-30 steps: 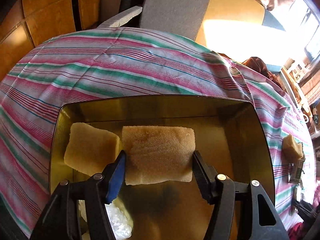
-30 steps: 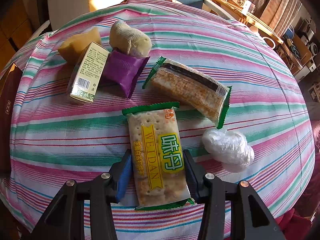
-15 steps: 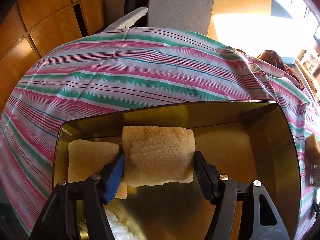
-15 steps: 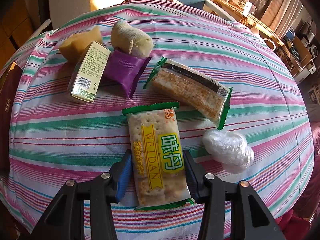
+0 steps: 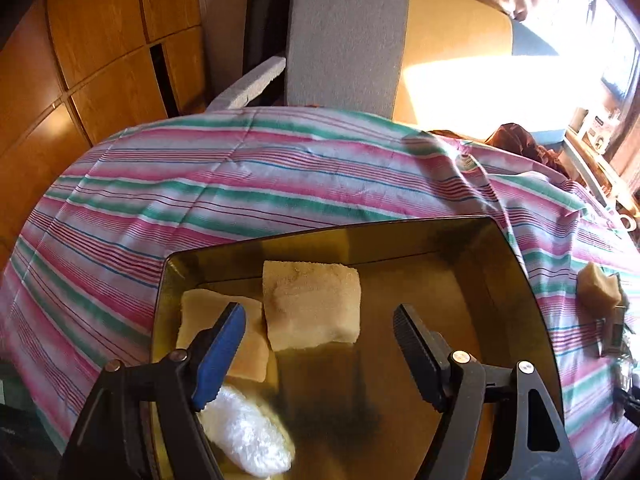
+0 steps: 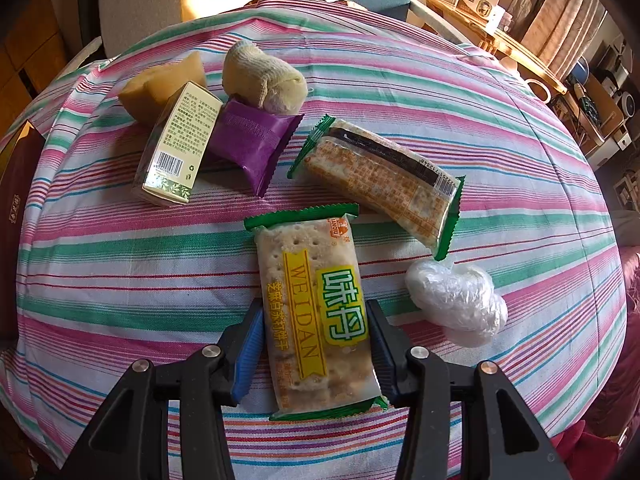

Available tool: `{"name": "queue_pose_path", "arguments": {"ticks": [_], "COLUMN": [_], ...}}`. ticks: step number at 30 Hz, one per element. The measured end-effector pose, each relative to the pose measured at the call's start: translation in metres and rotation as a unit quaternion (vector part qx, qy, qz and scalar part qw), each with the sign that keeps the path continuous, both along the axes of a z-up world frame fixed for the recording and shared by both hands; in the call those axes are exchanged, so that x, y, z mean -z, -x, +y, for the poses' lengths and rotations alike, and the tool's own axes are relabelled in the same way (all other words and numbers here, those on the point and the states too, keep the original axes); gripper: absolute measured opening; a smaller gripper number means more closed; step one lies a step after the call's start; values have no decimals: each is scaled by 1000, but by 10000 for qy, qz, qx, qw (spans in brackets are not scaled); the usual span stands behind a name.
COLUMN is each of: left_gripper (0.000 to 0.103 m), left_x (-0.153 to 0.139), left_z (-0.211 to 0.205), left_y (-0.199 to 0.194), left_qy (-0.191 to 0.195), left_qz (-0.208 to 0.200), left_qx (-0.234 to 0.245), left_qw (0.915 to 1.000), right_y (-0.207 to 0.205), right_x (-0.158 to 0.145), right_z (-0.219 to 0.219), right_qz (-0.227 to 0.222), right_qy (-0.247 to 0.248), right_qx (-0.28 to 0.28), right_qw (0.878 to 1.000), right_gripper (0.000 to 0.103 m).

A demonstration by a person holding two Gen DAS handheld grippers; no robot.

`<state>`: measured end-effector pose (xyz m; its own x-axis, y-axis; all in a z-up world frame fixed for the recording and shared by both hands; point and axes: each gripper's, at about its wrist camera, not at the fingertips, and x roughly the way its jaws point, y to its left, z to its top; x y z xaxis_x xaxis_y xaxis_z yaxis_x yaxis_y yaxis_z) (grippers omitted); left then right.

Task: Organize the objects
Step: 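Lift the WEIDAN cracker packet off the cloth with the right tool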

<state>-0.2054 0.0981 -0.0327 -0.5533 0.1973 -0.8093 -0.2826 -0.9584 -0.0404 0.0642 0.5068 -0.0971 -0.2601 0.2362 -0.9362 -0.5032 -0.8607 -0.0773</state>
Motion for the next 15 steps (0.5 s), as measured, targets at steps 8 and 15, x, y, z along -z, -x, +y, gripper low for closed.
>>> {"name": "queue_pose_path", "arguments": {"ticks": [8, 15], "left_gripper": [83, 83], "left_x": [-30, -32], "left_z": [-16, -26], "left_y": [-86, -137], "left_qy": [-319, -346], "left_qz": [535, 715], "left_qx": [28, 1], "left_qw": [9981, 9968], "right_y": [-1, -1], "right_x": [2, 3], "right_z": [5, 0], "right_qz": [-36, -86], "right_qy": [-104, -76], "right_qx": [-44, -67], "right_qw": [9999, 9999], "right_gripper": [48, 48]}}
